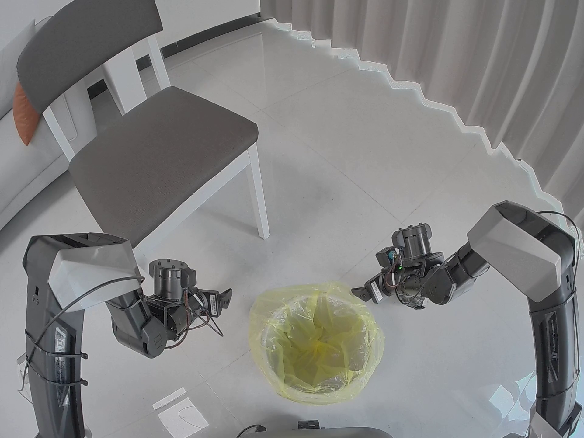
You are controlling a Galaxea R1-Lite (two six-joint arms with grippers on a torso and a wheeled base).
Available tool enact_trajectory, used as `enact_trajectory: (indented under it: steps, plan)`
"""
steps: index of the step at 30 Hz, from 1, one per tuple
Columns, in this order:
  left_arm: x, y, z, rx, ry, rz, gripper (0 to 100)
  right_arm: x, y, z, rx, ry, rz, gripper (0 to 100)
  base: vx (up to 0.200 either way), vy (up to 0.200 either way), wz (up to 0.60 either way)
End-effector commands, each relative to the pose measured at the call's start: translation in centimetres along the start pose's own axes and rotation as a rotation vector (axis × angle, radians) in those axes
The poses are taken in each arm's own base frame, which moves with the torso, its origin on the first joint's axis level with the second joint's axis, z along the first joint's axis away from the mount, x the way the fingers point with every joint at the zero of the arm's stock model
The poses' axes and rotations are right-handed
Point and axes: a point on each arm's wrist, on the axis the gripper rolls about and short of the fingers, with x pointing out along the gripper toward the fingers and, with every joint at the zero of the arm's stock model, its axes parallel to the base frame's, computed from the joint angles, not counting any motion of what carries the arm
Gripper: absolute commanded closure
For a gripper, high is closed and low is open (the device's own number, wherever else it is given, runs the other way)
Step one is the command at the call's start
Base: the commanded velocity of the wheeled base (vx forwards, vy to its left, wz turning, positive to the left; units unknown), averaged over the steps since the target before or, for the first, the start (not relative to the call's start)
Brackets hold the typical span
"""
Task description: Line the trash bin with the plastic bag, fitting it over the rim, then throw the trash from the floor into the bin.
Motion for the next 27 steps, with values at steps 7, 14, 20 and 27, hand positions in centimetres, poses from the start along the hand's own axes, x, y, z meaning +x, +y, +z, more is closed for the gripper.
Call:
enact_trajectory:
  steps: [7,14,20,27]
  plan:
    - [-0.6,-0.3,0.7,0.001,-0.020,-0.007,0,3.3,0.8,-1.6,-0.020,0.112,0.034,0,0.000,0.000,0.00]
    - [-0.8,-0.1,0.7,-0.002,-0.043,-0.007,0,2.3,-1.5,-1.1,-0.038,0.105,-0.014,0,0.000,0.000,0.00]
    - [-1.0,-0.2,0.5,-0.003,-0.053,-0.011,0,-2.1,-4.1,1.2,-0.011,0.047,-0.069,0,0.000,0.000,0.00]
    - [-0.9,-0.7,0.1,0.006,-0.045,-0.019,0,-5.1,-6.4,0.1,-0.020,0.099,-0.167,0,0.000,0.000,0.00]
